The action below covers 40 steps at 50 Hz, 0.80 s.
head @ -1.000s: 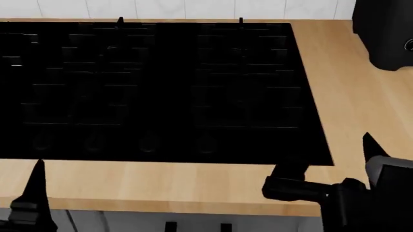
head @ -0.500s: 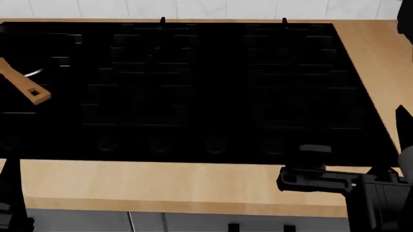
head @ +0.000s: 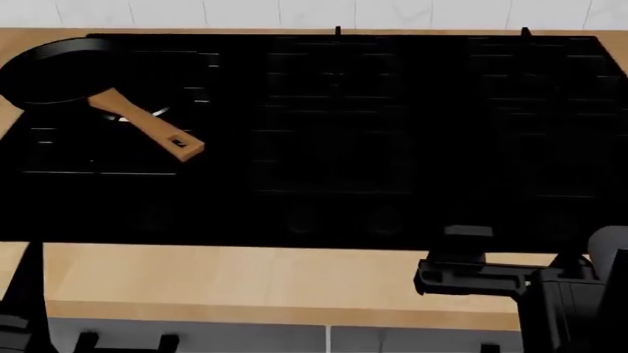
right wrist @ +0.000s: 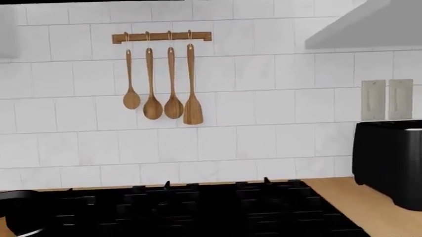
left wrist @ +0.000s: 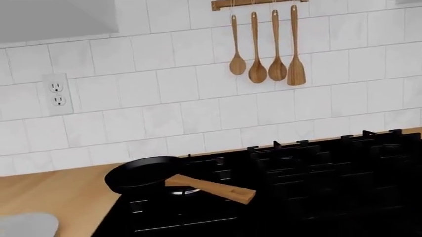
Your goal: Pick the broccoli from the plate and place it in the pan.
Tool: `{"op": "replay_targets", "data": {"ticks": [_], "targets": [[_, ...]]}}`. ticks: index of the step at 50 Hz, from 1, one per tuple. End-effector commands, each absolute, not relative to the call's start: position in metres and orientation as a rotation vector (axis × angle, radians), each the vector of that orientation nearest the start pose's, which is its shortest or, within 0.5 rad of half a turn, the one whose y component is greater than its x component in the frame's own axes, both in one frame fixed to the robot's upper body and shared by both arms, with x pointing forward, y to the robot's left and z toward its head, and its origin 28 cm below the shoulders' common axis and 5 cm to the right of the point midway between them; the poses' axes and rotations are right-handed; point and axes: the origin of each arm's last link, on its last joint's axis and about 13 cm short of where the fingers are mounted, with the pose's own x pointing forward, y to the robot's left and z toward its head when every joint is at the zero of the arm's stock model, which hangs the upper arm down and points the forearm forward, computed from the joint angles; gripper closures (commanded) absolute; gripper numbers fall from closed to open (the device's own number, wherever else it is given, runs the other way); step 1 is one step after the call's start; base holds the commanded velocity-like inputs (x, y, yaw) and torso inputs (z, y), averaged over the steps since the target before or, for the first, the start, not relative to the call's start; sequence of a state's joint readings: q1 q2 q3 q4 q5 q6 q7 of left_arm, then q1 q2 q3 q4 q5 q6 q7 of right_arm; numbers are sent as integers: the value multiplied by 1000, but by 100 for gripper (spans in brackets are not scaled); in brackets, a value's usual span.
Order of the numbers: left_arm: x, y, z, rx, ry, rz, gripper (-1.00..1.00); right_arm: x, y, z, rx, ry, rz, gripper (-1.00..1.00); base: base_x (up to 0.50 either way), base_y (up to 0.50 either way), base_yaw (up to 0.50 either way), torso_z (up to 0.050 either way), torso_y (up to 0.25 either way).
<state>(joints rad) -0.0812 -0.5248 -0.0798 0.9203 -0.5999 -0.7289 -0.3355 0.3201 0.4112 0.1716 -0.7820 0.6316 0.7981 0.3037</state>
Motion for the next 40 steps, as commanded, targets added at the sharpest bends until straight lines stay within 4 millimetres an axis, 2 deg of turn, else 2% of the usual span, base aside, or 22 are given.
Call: {"op": "replay_targets", "data": {"ticks": [1,16,40], "targets": [[173,250,169,98,-185,-70,-100,214,-151,194,17,-268,-28,-100,0,500,0,0,0],[174,251,170,101,-179,-67,-100,218,-154,200,9,-304,-46,-100,0,500,0,0,0],[169,251,167,99,-165,-63,-100,211,-153,190,5,-279,-38,-100,0,500,0,0,0]]}}
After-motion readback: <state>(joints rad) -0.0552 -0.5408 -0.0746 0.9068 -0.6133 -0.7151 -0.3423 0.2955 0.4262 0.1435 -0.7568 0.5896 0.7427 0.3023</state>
